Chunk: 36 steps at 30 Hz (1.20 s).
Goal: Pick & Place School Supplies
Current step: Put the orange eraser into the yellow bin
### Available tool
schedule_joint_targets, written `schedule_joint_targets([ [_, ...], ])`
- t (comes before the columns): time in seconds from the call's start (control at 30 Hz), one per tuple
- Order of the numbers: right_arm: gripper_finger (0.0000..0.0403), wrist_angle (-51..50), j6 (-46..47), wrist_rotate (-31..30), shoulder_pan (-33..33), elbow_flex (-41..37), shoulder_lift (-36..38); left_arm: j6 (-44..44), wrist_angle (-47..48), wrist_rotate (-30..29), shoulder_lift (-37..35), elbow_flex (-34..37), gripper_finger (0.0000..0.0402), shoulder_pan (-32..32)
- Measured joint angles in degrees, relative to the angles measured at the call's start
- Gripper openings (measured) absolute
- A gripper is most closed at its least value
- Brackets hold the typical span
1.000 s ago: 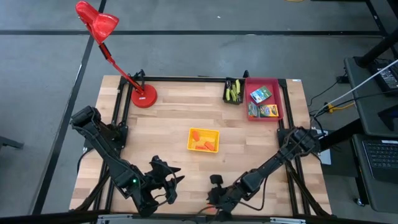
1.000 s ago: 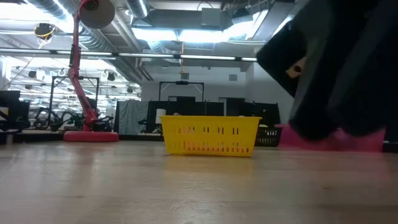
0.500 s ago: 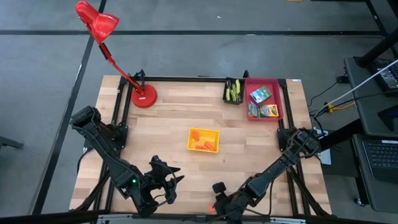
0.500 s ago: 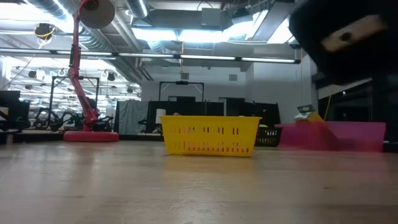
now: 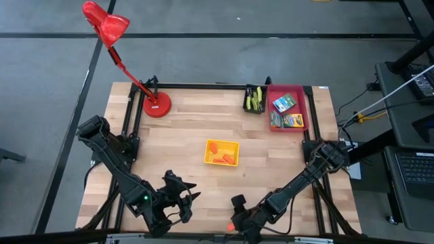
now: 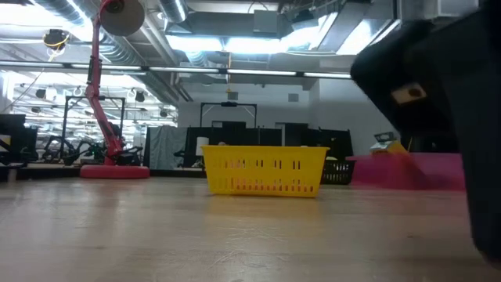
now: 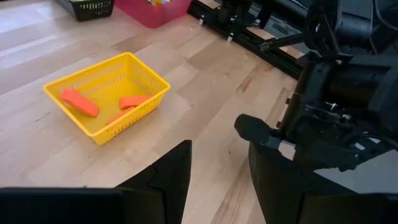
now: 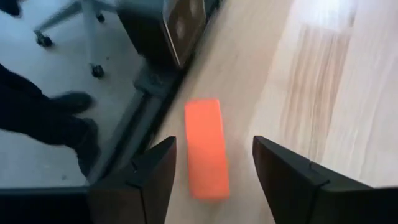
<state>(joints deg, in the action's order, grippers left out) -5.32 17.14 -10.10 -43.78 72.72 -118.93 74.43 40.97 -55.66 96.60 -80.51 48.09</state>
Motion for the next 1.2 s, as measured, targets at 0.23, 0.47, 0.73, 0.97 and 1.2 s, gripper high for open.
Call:
schedule_joint_targets([
  [0.23, 0.0199, 1.08, 0.43, 0.60, 0.10, 0.09, -1.60, -0.05, -0.02, 0.08, 0.00, 0.00, 0.0157, -0.01],
  [0.47, 0.0197, 2.15, 2.08, 0.96, -0.19, 0.16, -2.67, 0.50, -0.04, 0.07, 0.00, 0.00, 0.0157, 0.33],
  [0.73, 0.0135, 1.68, 3.67, -1.91, -0.12, 0.16, -2.78, 0.50, -0.04, 0.04, 0.00, -0.02, 0.0157, 0.30],
  [0.97, 0.0072, 1.50, 5.33, -2.58, 0.08, 0.14, -2.69, 0.81, 0.23, -0.29, 0.00, -0.01, 0.0157, 0.30],
  [1.2, 0.0104, -1.59, 5.69, -7.52, 1.60, -0.19, -0.81, 2.00, 3.12, -0.37, 0.00, -0.02, 0.0157, -0.52],
])
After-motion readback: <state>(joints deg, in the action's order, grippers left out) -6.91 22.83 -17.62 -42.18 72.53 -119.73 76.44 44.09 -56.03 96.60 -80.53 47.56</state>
